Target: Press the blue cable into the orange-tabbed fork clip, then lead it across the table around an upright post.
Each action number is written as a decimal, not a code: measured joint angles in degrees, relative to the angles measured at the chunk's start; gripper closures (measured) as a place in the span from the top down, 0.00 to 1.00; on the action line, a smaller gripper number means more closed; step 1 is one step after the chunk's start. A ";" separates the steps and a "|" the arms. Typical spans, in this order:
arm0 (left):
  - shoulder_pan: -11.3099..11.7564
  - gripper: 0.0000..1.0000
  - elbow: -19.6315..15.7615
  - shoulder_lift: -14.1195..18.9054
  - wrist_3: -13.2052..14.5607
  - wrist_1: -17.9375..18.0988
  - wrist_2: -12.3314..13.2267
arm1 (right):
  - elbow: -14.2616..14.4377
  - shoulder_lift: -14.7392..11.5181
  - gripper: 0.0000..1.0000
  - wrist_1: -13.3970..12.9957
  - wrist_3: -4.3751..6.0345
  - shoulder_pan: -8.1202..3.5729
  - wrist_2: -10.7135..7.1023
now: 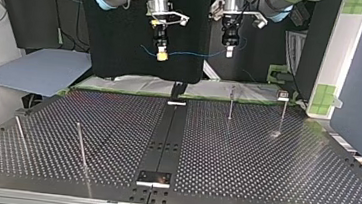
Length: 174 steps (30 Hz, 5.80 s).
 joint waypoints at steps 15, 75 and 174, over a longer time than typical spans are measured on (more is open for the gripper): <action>0.00 0.00 0.00 0.00 0.00 -0.01 0.00 | 0.02 0.01 0.02 0.00 0.00 0.00 -0.01; -1.04 0.00 -0.11 -14.24 -2.22 7.12 -1.54 | -2.29 3.98 0.02 4.27 2.86 -2.92 -0.35; 27.18 0.00 13.80 -25.33 -2.57 2.17 26.29 | -37.14 30.09 0.02 22.90 5.95 -6.38 -10.84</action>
